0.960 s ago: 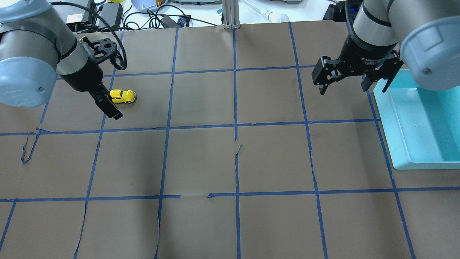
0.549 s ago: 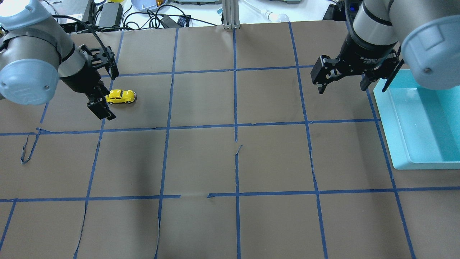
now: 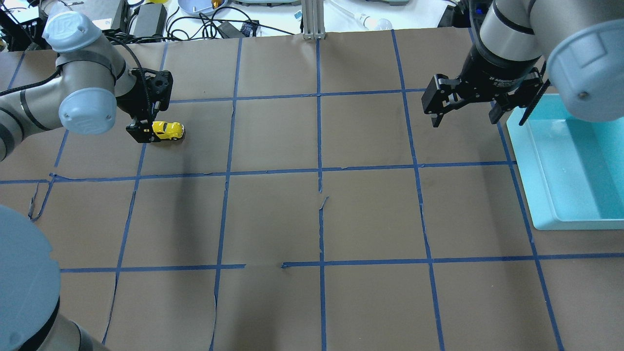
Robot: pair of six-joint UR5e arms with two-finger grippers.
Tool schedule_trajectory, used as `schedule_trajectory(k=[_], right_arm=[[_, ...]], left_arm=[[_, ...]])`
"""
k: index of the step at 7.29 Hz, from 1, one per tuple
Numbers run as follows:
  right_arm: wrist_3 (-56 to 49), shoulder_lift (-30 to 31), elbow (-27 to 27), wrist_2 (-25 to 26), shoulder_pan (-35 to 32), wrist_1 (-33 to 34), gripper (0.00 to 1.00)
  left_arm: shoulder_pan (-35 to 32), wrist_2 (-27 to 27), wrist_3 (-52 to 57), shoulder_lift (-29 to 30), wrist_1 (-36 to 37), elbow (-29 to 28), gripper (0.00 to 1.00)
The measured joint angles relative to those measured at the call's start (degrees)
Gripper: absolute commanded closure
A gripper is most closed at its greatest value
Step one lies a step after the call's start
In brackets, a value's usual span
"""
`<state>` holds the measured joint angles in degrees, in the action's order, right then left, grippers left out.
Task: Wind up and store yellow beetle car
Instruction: 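Lower the left gripper onto the yellow beetle car and grip it, then press the car down and drag it back toward the robot with the left gripper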
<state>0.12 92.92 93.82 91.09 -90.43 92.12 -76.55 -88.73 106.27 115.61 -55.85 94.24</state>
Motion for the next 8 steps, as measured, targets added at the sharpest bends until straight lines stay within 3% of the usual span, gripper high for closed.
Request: schedule_trajectory(k=[5, 8], right_arm=[[-0.1, 0.3, 0.2, 0.0, 0.0, -0.1, 0.0], [-0.5, 0.2, 0.2, 0.4, 0.1, 0.1, 0.0]], left_arm=[[1.7, -0.1, 2.8, 7.7, 0.6, -4.3, 0.02], [1.9, -0.2, 2.7, 8.4, 1.0, -4.3, 0.13]])
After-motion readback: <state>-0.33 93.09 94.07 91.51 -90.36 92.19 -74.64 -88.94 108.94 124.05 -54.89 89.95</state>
